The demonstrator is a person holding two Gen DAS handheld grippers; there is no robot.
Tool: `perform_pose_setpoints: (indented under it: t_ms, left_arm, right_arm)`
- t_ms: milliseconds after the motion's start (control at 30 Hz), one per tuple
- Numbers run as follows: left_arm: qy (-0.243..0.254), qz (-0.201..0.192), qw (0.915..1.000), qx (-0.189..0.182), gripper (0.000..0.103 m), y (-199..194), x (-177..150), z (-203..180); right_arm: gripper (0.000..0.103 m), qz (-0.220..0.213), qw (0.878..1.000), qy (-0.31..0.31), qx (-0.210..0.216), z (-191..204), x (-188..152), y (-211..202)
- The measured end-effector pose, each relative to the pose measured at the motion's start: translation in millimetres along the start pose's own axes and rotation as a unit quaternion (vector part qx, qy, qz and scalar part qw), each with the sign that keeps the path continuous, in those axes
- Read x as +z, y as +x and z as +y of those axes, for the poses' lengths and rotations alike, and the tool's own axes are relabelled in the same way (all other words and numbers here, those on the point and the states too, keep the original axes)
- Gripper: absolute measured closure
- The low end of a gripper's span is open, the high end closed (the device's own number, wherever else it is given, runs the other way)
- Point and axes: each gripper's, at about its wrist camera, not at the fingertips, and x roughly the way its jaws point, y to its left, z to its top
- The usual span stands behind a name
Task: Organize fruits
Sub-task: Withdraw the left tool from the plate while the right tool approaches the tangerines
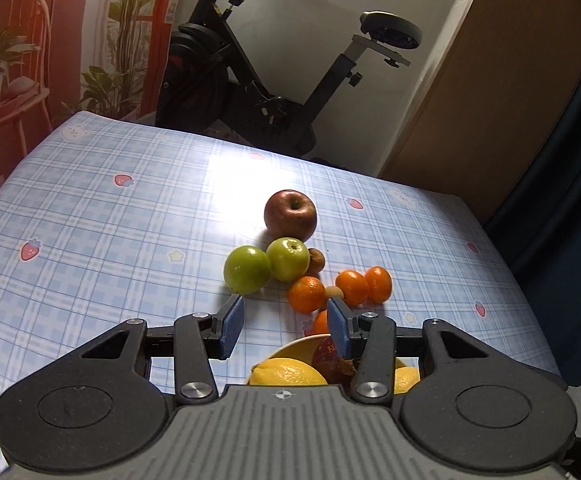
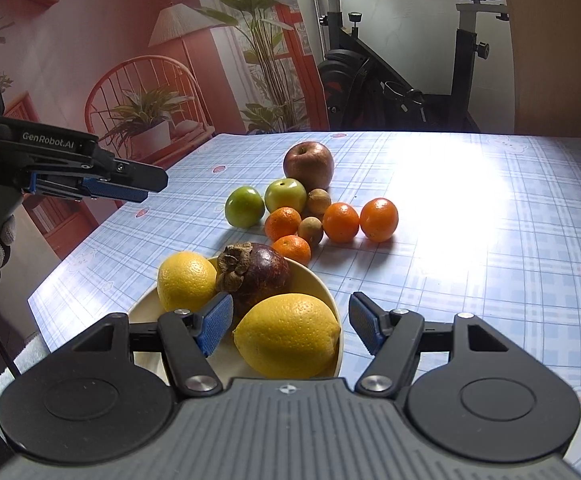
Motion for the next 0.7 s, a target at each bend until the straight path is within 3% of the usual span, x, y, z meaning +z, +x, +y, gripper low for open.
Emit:
perform_pose_setpoints:
  t_ms: [200,467,700]
  left_arm:
    - [-0.026,-0.006,0.9992,0.03,0.055,-3,-1,21]
    - [-0.024,-0.029,0.9974,0.062,0.055,-9,-3,28]
    - [-0.001,-0.057,0.9951,0.08,0.055,-12,0,26]
  right_arm:
    - [0.037,0.003,1.0,0.005,-0.003,-5,8,-1]
    - [0.04,0.013,0.999,0.028,-0.007,-18,29,1]
    - [0.046,0.068,0.997,0.017,-0.013,-16,47,35]
